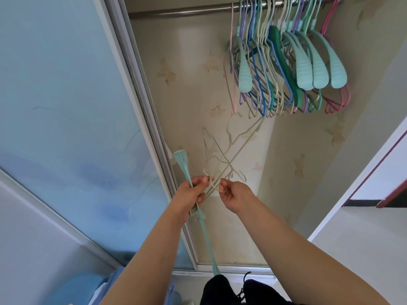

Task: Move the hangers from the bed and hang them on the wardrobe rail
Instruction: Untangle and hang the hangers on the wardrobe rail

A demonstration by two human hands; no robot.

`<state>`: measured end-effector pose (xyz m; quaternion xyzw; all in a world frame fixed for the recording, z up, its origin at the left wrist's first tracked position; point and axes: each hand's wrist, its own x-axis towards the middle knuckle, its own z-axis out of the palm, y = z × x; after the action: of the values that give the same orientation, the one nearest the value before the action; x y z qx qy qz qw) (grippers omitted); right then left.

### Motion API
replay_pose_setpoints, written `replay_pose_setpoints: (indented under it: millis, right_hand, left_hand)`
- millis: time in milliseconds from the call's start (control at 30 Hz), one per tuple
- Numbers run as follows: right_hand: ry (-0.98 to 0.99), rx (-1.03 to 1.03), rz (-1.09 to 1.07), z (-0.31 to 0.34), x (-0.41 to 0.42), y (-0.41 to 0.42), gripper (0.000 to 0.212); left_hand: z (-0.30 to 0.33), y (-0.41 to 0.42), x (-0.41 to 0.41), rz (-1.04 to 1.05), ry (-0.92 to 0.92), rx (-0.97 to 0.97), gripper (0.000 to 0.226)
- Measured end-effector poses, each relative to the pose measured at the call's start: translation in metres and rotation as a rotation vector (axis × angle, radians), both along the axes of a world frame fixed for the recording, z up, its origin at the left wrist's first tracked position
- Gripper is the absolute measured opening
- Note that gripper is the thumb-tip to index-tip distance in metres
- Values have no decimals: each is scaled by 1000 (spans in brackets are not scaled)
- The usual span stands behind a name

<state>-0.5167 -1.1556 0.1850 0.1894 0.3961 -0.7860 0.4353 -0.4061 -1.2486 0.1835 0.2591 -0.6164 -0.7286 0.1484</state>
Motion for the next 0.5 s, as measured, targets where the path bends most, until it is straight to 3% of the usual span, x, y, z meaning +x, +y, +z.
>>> replay_pose_setpoints:
  millis: [200, 500]
  right_hand:
    - [-61, -85, 35, 0, -5, -5, 29]
    - [-24, -6, 29, 3, -6, -4, 32]
  left_hand:
    - [0, 0, 3, -59, -27, -14, 16]
    - [2, 1, 1, -14, -58, -37, 15]
